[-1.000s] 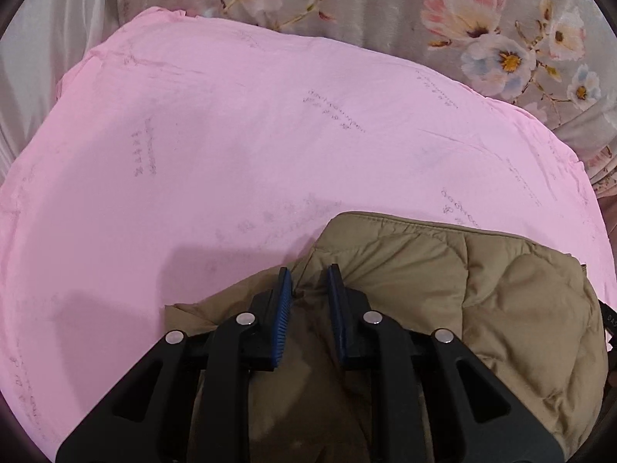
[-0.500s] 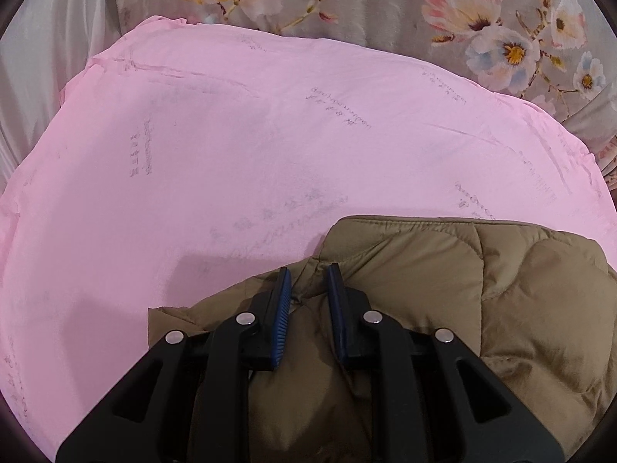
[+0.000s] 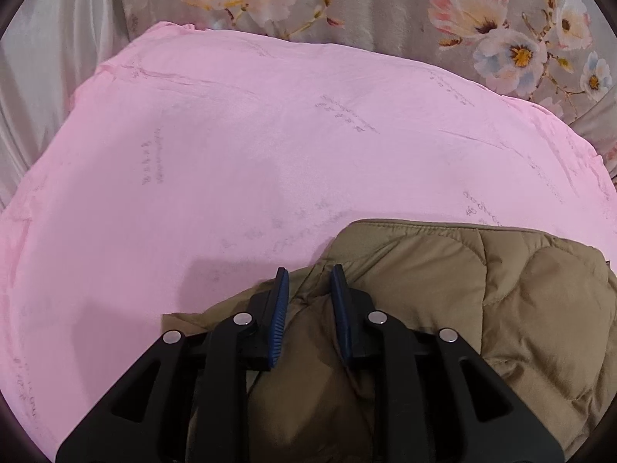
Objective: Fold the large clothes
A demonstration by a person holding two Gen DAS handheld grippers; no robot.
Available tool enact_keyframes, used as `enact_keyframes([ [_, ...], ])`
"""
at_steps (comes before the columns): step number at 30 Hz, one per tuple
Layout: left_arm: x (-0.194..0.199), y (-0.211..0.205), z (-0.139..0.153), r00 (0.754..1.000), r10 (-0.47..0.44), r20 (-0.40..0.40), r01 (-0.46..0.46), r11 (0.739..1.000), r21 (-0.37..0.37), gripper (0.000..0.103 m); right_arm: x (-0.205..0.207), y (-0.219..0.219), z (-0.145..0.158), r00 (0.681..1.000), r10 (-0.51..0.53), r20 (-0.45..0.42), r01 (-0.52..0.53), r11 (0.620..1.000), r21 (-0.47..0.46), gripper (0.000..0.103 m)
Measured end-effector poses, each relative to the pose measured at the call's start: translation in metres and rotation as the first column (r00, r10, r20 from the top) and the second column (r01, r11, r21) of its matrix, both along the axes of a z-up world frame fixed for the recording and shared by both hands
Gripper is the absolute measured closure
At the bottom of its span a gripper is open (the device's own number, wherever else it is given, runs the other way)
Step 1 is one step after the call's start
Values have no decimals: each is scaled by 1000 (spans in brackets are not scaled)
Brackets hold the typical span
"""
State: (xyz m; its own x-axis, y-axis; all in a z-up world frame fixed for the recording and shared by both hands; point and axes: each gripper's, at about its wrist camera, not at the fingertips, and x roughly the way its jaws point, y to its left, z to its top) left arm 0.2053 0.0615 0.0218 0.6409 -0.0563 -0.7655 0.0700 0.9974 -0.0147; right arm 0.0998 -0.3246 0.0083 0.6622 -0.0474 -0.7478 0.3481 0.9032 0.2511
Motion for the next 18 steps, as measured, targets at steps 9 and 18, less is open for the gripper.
enact_keyframes([
  [9,-75,-87,78,972,-207,112,214,975,-58,81,-31,91,74,974,183,133,-180,983,-33,90],
  [18,-75,-128,22,976,-206,64,207,978,-11,80,-23,120,26,970,233,66,-231,972,-41,91],
])
